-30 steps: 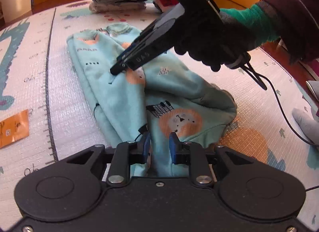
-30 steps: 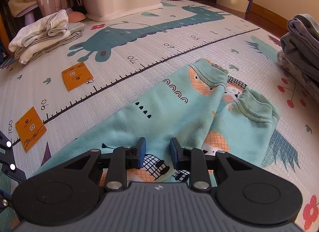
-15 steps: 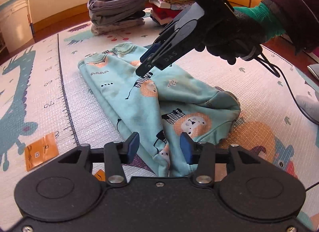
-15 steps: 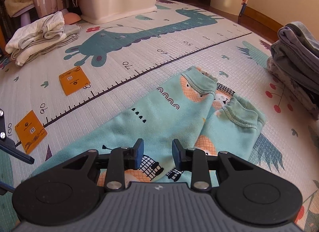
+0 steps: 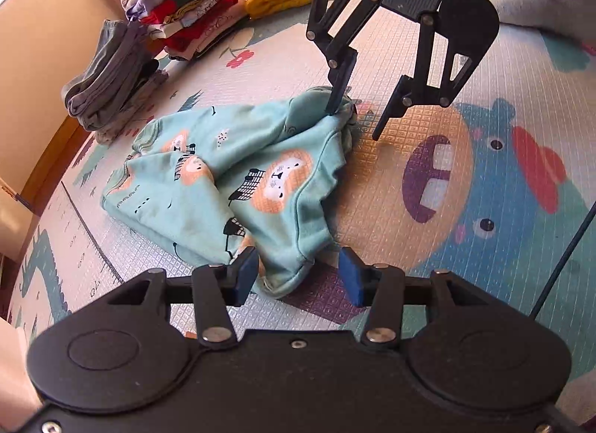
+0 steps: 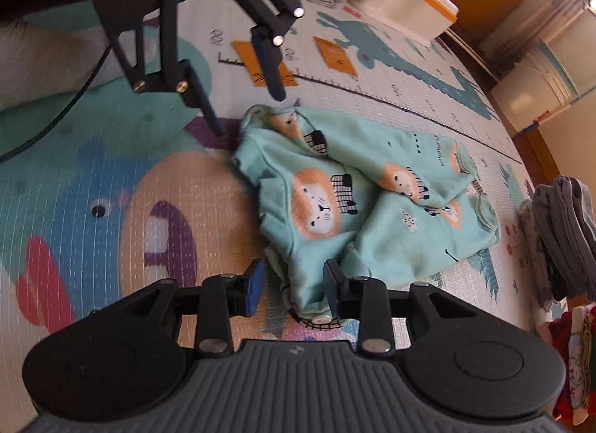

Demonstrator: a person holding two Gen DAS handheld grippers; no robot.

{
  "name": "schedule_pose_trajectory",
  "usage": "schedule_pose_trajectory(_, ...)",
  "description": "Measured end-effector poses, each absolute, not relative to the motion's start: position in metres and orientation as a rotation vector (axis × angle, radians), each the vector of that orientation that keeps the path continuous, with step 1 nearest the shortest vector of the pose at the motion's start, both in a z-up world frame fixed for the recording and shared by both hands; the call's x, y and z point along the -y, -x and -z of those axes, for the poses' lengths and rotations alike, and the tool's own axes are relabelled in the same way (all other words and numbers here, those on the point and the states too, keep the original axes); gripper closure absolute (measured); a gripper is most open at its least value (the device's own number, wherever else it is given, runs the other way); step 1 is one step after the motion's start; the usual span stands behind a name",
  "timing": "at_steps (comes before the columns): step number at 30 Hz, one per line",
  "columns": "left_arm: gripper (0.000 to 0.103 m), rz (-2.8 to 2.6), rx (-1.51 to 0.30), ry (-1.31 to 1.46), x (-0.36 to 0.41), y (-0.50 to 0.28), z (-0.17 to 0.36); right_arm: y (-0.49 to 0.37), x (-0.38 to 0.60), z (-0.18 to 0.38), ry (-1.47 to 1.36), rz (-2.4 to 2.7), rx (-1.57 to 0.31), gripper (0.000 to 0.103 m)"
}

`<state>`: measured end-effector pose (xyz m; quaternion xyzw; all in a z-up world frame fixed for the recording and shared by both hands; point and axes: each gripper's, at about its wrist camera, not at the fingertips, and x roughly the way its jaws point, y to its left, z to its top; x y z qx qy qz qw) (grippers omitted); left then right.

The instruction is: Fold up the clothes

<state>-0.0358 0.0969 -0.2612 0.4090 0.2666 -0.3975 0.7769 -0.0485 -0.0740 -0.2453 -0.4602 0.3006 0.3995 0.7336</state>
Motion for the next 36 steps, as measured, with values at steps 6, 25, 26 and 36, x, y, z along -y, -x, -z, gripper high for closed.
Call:
schedule_pose_trajectory(6, 0.057, 0.858, -0.531, -0.993, -0.099, 0.039, 0.272, 0.059, 0.059, 0.264, 1.199, -0.858, -0.57, 0.056)
schedule_pose_trajectory(25, 0.056, 0.889, -0.467, -1.076, -0.089, 0.041, 0.282, 0.024, 0.058, 0.232, 1.024, -0.936, -0.683, 0.09)
schedule_pose_trajectory(26, 0.056, 0.886, -0.458, -1.088, -0.088, 0.041, 0.283, 0.021, 0.06, 0.228, 0.997, -0.933, -0.689, 0.09)
schedule_pose_trajectory(36, 0.052, 0.837, -0.347, -1.253, -0.081, 0.046, 0.291, -0.008, 0.076, 0.195, 0.755, -0.92, -0.732, 0.09)
